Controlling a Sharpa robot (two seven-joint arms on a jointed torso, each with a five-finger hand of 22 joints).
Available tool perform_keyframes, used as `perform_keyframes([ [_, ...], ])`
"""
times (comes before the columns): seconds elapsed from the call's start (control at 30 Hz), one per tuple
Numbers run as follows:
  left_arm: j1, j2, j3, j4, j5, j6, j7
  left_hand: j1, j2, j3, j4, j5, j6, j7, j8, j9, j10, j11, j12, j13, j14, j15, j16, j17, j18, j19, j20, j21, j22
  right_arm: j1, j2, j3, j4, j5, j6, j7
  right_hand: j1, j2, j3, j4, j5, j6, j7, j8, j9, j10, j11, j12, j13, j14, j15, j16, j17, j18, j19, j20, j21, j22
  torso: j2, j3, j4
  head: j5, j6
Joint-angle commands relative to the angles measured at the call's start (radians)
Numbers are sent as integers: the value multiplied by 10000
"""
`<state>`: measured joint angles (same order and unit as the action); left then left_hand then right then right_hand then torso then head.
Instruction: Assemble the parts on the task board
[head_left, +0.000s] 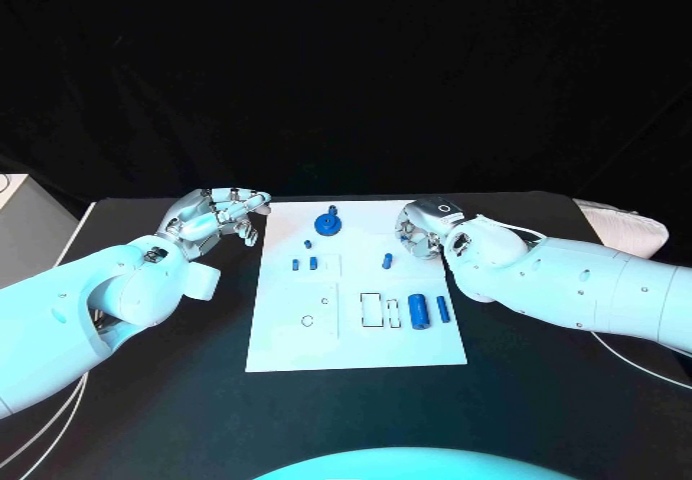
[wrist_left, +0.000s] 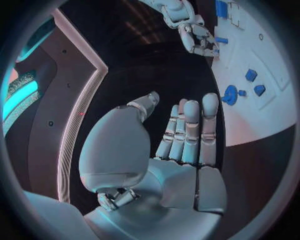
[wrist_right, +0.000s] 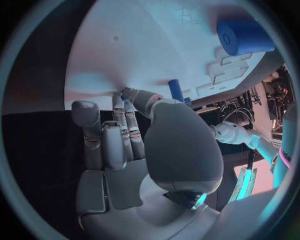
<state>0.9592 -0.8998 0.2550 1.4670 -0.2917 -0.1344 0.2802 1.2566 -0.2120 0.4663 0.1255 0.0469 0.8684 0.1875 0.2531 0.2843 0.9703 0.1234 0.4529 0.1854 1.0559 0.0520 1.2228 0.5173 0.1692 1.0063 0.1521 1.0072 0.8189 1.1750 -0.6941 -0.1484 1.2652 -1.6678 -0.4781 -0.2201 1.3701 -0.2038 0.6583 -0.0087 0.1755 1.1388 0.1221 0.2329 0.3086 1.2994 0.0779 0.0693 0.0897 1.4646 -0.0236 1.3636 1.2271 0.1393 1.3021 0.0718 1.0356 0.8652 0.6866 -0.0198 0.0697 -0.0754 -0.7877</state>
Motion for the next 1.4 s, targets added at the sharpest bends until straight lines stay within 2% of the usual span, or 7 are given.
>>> perform_keyframes([
  [0.03,-6,-10,10,6,34,106,29,58,44,-85,3,38,-78,8,32,-8,-80,-7,28,10,-32,23,47,-11,8,19,6,14,-14,14,-38,21,72,139,-555,50,115,192,55,-18,-39,18,0,62,5,335,-281,-10,13,459,-76,45,29,-84,42,-37,52,55,-1,1,-6,3,8],
  [0.6,-31,-22,11,8,34,82,31,142,63,-143,22,38,-112,18,26,-13,-156,6,24,15,-42,35,54,-18,18,-17,13,-34,-69,111,-555,179,686,662,-1169,446,102,192,66,-32,-48,14,2,72,20,348,-282,-13,19,471,-76,88,91,-117,100,-38,197,246,-7,-12,-16,12,53],
  [0.83,-35,-24,11,13,34,65,36,156,64,-157,27,38,-118,22,26,-14,-171,10,25,17,-44,38,55,-20,18,-19,15,-38,-72,148,-892,226,1539,762,-1279,512,100,191,68,-34,-48,14,2,73,22,350,-282,-14,19,472,-76,92,96,-121,107,-38,216,270,-8,-6,-28,78,118],
  [1.07,-51,-8,11,62,34,60,43,156,64,-157,27,38,-118,22,26,-14,-171,10,25,17,-44,38,55,-20,18,-19,15,-38,-72,137,-973,236,2477,725,-1299,555,96,190,72,-41,-47,12,2,77,28,352,-283,-17,21,472,-76,91,88,-124,111,-38,235,294,-6,-19,-9,245,156],
  [1.23,-76,0,11,120,34,35,50,156,64,-157,27,38,-118,22,26,-14,-171,10,25,17,-44,38,55,-20,18,-19,15,-38,-72,90,-811,225,2945,503,-1251,550,96,190,72,-41,-47,12,2,77,28,352,-283,-17,21,472,-76,91,88,-124,111,-38,235,294,-23,-26,-4,358,141],
  [1.37,-104,10,11,238,30,-66,41,211,75,-186,31,39,-135,29,25,-15,-199,16,33,23,-52,43,58,-24,27,-51,20,-75,-114,32,-564,167,3213,259,-1348,525,101,193,96,-68,-30,1,1,84,44,353,-283,-26,24,471,-77,94,82,-124,101,-40,251,313,-27,-35,-8,586,108],
  [1.4,-115,11,11,278,27,-85,40,214,76,-187,31,38,-136,29,25,-15,-199,16,34,24,-53,43,58,-24,29,-60,20,-85,-127,12,-503,150,3246,223,-1355,518,101,193,96,-68,-30,1,1,84,44,353,-283,-26,24,471,-77,94,82,-124,101,-40,251,313,-21,-30,-10,609,100],
])
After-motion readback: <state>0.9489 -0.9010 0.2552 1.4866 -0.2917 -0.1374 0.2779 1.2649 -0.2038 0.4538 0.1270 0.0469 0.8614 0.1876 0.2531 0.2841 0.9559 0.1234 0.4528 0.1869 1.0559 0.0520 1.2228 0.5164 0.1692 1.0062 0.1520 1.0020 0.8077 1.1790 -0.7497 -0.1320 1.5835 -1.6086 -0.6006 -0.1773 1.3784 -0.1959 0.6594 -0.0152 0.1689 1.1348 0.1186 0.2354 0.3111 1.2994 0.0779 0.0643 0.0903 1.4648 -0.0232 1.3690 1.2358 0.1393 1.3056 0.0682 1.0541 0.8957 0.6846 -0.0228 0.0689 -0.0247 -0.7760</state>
